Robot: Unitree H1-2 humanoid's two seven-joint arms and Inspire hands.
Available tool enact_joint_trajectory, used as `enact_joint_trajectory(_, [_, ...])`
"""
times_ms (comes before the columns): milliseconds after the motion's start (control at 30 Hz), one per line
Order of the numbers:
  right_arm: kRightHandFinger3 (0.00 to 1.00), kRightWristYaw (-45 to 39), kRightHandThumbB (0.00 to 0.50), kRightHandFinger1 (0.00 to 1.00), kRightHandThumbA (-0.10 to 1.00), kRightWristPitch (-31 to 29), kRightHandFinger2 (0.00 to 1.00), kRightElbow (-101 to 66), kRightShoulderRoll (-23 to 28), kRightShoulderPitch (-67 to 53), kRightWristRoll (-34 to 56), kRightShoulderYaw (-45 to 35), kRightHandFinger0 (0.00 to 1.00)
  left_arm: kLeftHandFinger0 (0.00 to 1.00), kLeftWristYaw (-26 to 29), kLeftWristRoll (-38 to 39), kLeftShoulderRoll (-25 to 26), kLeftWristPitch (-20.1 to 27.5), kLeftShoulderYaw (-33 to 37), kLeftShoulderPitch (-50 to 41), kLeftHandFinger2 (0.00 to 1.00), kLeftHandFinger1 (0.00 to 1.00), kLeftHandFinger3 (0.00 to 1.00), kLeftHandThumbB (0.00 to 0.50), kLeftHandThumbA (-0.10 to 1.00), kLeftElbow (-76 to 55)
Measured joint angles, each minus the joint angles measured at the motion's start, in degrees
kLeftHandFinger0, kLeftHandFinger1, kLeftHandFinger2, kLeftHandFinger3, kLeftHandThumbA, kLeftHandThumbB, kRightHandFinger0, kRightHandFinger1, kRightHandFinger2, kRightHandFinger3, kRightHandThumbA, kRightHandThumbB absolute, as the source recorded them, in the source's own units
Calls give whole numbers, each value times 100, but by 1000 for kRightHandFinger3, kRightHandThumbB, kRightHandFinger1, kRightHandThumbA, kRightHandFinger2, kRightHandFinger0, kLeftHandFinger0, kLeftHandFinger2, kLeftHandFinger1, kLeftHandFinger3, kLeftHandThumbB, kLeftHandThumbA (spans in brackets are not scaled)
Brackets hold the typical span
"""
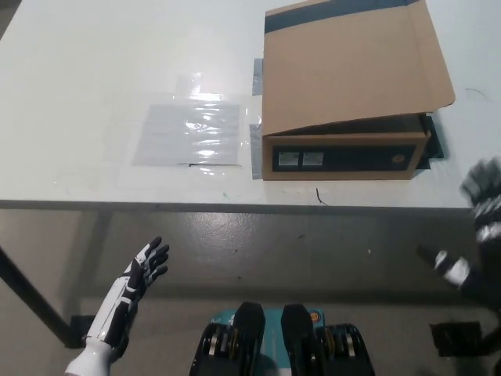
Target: A small storage box is placed at the center of the table and the robot uses its right hand to slide under its lid and push it upwards to open it
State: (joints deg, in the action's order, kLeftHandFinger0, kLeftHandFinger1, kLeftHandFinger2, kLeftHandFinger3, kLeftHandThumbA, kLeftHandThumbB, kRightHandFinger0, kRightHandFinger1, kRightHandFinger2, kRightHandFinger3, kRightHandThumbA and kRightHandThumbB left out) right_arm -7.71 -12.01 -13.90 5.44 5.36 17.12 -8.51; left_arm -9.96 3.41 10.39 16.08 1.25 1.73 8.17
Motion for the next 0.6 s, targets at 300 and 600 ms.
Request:
enact_joint_trajectory(300, [1000, 203, 262, 1000, 1000, 238, 1000, 365, 15, 1153, 496, -425, 1000, 1000, -37, 8, -2, 12, 1, 7, 1000, 1000, 1000, 350, 1000, 3])
enact_joint_trajectory(600, [1000, 244, 252, 1000, 1000, 337, 1000, 1462, 51, 1931, 924, -705, 1000, 1000, -44, 13, -3, 12, 0, 27, 1000, 1000, 1000, 358, 1000, 6])
